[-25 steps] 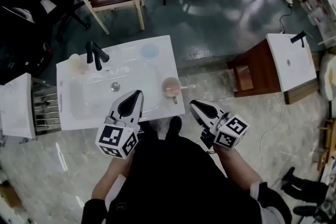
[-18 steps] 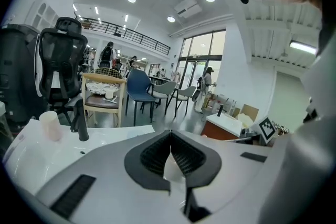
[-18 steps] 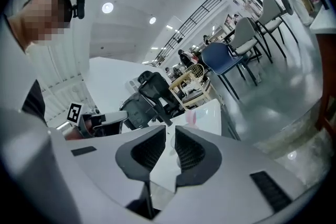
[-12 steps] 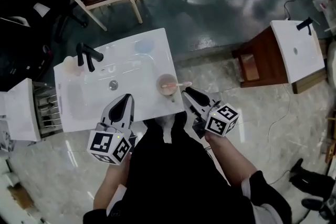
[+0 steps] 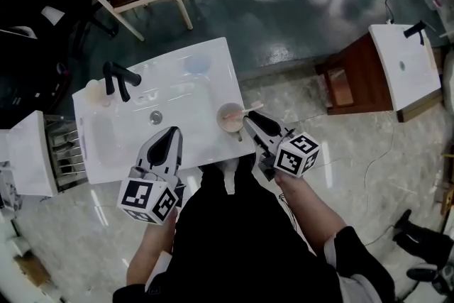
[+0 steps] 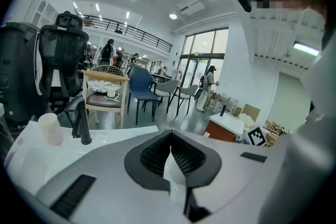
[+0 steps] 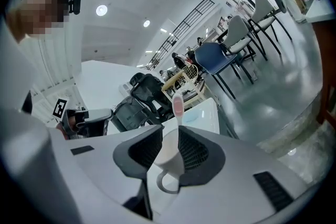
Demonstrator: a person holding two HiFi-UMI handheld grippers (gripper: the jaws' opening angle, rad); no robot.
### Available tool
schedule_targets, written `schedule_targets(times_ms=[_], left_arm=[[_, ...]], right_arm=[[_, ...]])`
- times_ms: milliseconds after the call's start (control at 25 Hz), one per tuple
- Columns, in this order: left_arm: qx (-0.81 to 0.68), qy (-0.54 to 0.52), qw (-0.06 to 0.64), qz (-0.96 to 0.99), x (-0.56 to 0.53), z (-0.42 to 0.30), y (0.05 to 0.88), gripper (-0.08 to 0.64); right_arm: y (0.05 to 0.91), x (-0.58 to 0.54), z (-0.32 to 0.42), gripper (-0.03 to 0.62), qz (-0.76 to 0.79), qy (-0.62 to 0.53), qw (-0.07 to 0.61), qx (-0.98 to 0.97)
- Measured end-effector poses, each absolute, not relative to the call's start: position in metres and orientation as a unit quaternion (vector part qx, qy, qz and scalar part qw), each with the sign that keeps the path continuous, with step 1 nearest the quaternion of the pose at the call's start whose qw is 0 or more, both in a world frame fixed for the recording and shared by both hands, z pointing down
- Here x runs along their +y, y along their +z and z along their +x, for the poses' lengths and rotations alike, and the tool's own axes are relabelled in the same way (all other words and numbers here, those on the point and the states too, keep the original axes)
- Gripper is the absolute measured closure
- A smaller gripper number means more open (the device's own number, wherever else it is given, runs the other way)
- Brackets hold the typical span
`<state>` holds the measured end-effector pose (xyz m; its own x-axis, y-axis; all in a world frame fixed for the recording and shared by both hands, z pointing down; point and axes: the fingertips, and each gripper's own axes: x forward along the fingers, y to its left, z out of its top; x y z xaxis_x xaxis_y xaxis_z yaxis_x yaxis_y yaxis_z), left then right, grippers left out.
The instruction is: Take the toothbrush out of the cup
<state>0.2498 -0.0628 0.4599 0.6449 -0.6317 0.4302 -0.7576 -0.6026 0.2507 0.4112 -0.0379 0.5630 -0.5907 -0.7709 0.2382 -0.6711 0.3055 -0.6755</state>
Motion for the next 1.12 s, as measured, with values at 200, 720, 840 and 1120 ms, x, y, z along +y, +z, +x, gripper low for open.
schedule_targets(times_ms=[200, 720, 840, 1120], left_arm=[[-0.387, 0.140, 0.213, 0.886, -0.074, 0.249, 0.456, 0.543], [-0.379, 0.121, 0.216, 0.892, -0.089, 0.237, 0.441, 0.543], [-0.381, 0.118, 0.215, 0.892, -0.091, 0.234, 0.438, 0.543], [-0.387, 0.106, 0.212, 0.891, -0.100, 0.221, 0.428, 0.543]], right_arm=[[0.565, -0.042, 0.405, 0.504, -0.443, -0.393, 0.052, 0.804], [0.588, -0.050, 0.411, 0.469, -0.466, -0.430, 0.025, 0.773], [0.587, -0.056, 0.409, 0.469, -0.466, -0.428, 0.024, 0.774], [0.565, -0.068, 0.408, 0.546, -0.478, -0.393, 0.011, 0.785]])
